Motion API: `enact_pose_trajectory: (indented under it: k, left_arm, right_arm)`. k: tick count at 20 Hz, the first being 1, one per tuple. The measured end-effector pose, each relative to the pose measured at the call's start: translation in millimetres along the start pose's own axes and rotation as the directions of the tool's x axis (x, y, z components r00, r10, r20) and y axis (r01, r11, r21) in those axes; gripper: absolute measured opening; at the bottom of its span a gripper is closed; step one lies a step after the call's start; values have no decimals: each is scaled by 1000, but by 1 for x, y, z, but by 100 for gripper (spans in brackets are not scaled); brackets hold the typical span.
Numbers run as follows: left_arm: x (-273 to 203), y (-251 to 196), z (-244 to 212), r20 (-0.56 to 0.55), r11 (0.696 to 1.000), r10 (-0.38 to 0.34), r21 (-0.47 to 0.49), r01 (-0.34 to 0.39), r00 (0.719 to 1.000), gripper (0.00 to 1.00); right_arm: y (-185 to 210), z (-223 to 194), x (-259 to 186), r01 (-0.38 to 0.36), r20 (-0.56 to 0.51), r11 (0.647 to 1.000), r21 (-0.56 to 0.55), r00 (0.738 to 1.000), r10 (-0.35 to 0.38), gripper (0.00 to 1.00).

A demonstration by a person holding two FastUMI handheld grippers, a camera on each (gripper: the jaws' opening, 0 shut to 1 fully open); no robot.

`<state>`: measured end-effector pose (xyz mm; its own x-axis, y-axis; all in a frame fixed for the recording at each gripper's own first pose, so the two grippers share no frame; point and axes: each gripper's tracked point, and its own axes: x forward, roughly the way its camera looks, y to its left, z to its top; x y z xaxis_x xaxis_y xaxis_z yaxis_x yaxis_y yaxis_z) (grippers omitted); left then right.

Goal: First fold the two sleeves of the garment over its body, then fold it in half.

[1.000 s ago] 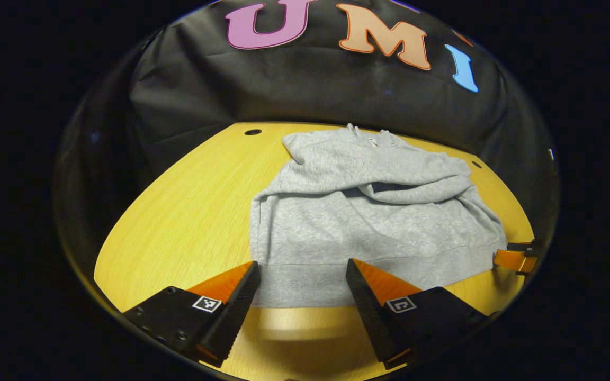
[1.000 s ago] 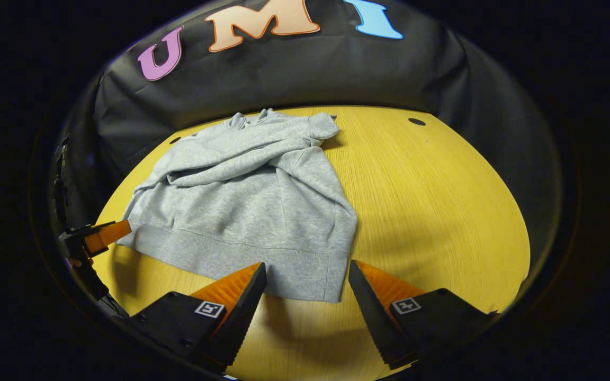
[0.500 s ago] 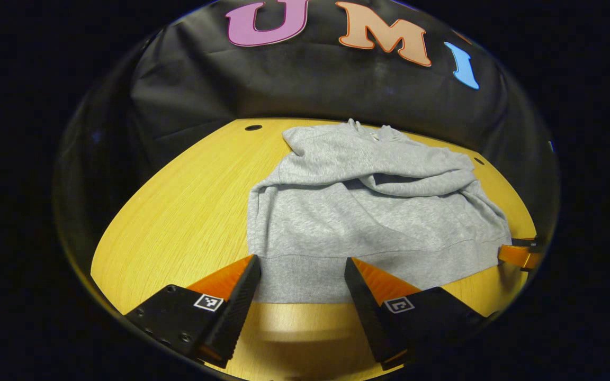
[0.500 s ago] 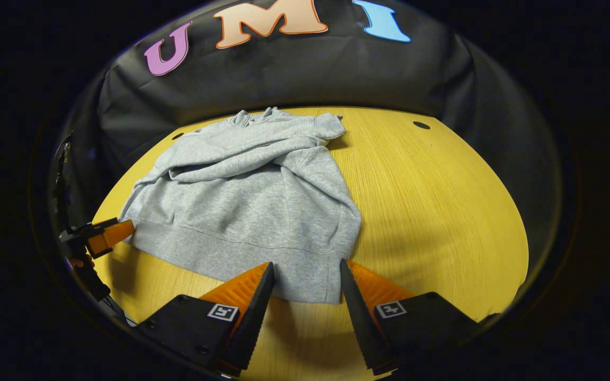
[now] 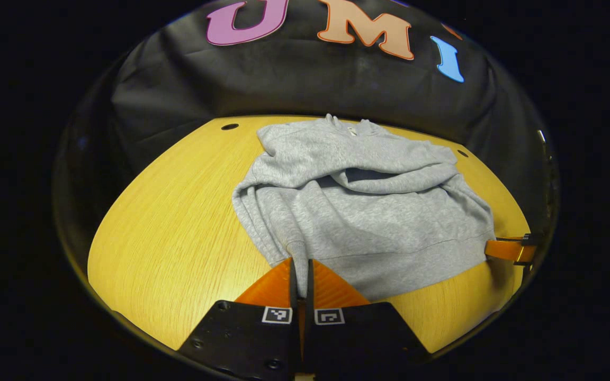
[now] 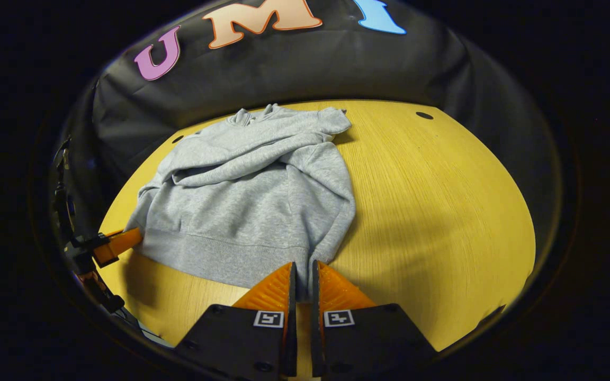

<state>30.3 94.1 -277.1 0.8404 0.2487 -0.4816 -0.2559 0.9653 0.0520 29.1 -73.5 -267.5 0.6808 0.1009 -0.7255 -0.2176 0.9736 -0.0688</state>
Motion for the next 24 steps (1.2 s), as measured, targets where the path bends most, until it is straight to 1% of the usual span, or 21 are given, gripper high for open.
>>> enact_pose_trajectory:
  k: [3,5,6,7,10,12,13,15,18,22,23,24]
  left_arm:
    - [1,0,2,-18,1000,-21,14,22,1000,0]
    - [-1,0,3,-27,999,-27,18,27,999,0]
    - [-1,-1,6,-24,999,-30,12,30,999,0]
    - [-1,-2,10,-18,999,-34,-2,34,999,0]
    - [-6,-4,26,11,997,-54,-55,54,998,0]
    - [-8,-5,40,36,996,-61,-66,63,997,0]
    - [-9,-4,49,49,996,-65,-63,68,997,0]
    - [-11,-5,69,85,995,-76,-61,82,993,0]
    - [-8,-7,104,140,992,-89,-74,100,986,0]
    - [5,-3,155,202,989,-94,-98,115,975,0]
    - [11,-2,164,193,988,-98,-97,119,976,0]
    - [17,-1,169,186,990,-97,-84,114,978,0]
  right_arm:
    - [1,1,-2,-1,-17,1000,24,1000,2,11]
    - [1,3,-3,-1,-16,1000,17,1000,1,11]
    - [2,7,-3,0,-7,1000,12,1000,0,11]
    - [3,12,-11,-3,4,1000,18,1000,3,6]
    - [7,27,-11,-28,42,999,31,999,27,6]
    - [14,42,-14,-56,72,998,37,996,53,6]
    - [16,51,-16,-64,93,997,32,994,61,6]
    - [22,69,-14,-78,125,997,21,989,75,4]
    - [29,98,-5,-93,164,996,15,982,89,4]
    - [28,140,14,-95,196,993,63,977,81,4]
    - [28,150,22,-100,197,991,87,977,81,5]
    - [26,158,30,-95,196,991,89,978,76,4]
